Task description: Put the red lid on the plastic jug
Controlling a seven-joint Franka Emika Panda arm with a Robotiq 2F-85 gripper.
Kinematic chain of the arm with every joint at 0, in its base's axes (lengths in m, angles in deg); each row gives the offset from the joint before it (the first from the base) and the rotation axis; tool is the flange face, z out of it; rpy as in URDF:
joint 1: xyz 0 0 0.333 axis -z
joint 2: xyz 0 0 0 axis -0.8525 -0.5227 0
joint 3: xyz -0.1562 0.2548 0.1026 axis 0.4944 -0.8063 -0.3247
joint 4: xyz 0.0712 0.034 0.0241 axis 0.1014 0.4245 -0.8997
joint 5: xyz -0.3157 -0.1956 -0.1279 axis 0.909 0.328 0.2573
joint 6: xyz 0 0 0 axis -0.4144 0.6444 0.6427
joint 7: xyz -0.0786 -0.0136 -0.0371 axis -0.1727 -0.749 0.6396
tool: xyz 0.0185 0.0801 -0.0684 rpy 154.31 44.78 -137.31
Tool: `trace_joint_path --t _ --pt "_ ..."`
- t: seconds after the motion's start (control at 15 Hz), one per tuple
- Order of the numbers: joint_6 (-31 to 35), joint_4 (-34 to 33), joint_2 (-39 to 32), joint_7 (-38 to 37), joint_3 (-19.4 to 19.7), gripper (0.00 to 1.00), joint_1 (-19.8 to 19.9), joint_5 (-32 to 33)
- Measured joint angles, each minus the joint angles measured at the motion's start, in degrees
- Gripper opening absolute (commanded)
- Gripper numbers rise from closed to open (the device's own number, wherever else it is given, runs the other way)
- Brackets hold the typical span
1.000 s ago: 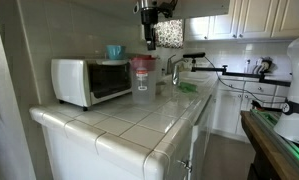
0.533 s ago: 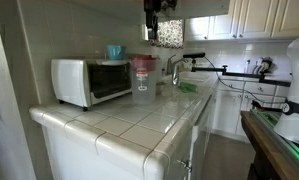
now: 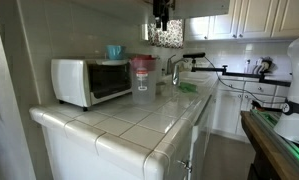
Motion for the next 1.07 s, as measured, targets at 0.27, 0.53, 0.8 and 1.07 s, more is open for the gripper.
trace_joint_path --t 0.27,0.53,0.8,1.07 --pt "-2.31 1.93 3.28 -2.96 0.26 1.00 0.30 -1.07" --pt "-2.37 5.62 7.37 -6.36 -0.38 1.00 0.17 -1.15" --pt "-2.34 9.54 10.81 -9.41 -0.86 1.00 0.16 -1.15" --pt "-2.14 11.61 12.30 -11.45 -1.33 1.00 0.16 -1.15"
